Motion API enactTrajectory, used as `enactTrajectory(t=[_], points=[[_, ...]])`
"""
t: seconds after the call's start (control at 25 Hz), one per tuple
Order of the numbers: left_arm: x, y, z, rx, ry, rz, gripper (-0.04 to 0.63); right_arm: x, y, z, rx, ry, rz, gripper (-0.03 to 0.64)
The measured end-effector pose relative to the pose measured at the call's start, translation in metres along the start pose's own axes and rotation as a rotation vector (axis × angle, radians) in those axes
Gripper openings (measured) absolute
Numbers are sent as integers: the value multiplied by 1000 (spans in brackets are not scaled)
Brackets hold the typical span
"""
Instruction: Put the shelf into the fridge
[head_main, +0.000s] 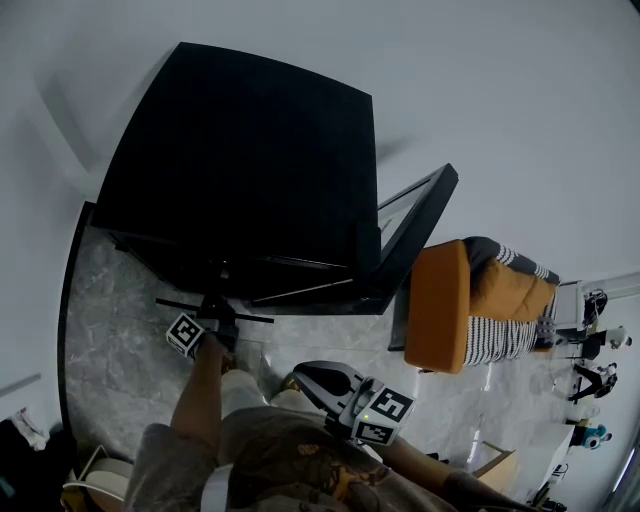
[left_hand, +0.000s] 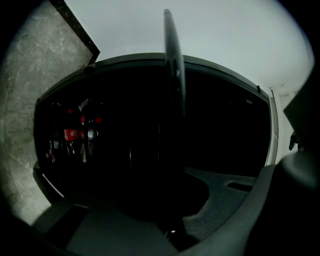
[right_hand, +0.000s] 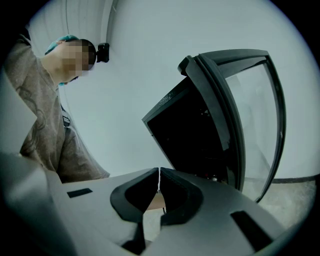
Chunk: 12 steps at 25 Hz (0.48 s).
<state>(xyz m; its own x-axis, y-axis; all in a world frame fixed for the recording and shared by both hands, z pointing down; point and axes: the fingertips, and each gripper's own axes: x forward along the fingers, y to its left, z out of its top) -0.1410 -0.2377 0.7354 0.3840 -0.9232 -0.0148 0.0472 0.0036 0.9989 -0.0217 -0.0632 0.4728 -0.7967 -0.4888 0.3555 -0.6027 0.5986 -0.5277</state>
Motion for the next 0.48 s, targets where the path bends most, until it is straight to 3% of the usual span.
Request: enactTrajectory(t=[0.48], points=[[12, 3, 5, 19, 0, 5, 15, 4, 4, -3, 6, 7, 13, 23]])
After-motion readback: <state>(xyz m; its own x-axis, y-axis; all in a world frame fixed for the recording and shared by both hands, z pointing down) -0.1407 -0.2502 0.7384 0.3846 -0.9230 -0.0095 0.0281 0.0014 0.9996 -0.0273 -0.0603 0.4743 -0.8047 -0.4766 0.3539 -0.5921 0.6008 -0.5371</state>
